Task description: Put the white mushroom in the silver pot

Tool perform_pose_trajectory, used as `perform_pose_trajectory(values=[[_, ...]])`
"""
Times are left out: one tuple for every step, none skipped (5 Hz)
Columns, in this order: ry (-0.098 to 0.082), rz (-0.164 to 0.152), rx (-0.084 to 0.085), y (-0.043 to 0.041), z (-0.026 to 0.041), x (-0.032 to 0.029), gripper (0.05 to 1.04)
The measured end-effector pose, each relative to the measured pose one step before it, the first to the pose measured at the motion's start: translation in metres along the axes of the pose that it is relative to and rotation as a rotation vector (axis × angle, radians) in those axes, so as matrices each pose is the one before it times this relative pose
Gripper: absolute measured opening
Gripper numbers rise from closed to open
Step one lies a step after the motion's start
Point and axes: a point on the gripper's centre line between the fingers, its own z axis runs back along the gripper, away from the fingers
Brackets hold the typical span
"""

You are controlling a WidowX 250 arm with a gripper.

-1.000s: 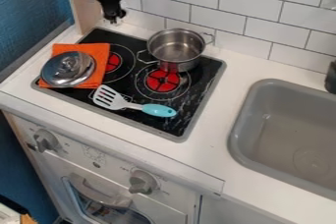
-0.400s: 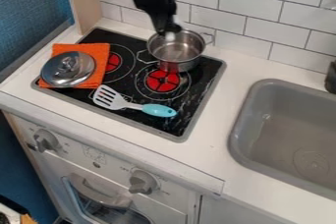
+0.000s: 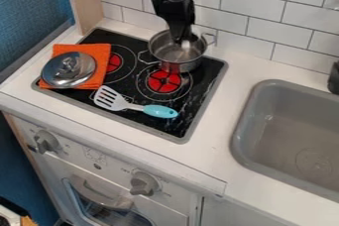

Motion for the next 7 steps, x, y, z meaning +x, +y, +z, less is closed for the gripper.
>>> perform_pose_trajectory(values=[[-0.0067, 0.0032, 0.0250, 0.00528, -0.00576, 0.00070, 0.378], [-0.0178, 0.0004, -0.0016, -0.00010, -0.00026, 0.00394, 0.440], [-0.0128, 0.0004, 0.0605, 0.01122, -0.00583, 0.00441, 0.751], [-0.0148, -0.0205, 0.0000, -0.00578, 0.00210, 0.00158, 0.989], [0.0226, 0.0256, 0.0096, 0.00173, -0.00188, 0.00247, 1.002], [0.0247, 0.0166, 0.0113, 0.00136, 0.00149, 0.00693, 1.001], [0.0026, 0.0010, -0.0744, -0.01372, 0.04050, 0.00287, 1.001]])
